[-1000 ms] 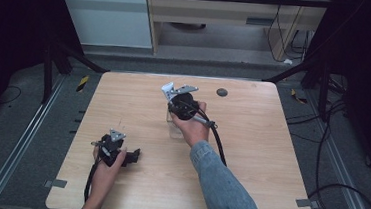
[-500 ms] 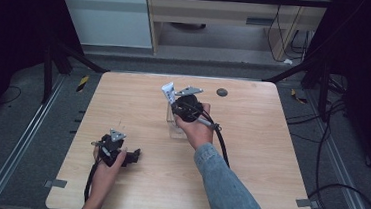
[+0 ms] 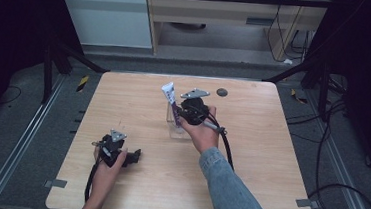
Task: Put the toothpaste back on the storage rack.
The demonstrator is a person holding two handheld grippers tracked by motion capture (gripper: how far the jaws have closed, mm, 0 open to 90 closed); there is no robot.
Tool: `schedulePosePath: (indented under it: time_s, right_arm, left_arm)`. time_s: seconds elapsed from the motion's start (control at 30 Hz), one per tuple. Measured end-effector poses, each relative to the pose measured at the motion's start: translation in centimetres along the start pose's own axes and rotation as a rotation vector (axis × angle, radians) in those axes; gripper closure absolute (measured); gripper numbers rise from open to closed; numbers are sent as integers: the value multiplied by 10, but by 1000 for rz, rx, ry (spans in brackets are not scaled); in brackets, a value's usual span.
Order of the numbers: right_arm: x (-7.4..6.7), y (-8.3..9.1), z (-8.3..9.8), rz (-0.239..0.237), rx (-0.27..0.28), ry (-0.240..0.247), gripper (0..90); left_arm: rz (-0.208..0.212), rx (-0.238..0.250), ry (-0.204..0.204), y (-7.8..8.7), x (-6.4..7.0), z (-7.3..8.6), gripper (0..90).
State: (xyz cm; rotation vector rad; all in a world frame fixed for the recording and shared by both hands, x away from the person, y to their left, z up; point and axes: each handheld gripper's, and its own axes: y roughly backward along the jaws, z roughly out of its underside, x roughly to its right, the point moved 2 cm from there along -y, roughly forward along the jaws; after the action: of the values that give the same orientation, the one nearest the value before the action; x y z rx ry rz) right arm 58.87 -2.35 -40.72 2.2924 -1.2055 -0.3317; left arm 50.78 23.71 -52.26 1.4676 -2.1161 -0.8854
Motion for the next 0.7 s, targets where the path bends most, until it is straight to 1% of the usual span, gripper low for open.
schedulePosePath:
  time_s: [0.17, 0.47, 0.63, 0.7]
  right_arm:
    - [3, 9, 2, 6, 13, 2, 679]
    - [7, 19, 5, 12, 19, -2, 678]
    - [7, 24, 6, 11, 18, 0, 668]
    - [8, 25, 7, 13, 18, -6, 646]
  left_arm:
    - [0, 0, 0, 0, 0, 0, 0]
    - [-1, -2, -2, 0, 0, 0, 0]
    - [-1, -1, -1, 0, 0, 0, 0]
    - [-1, -1, -1, 0, 0, 0, 0]
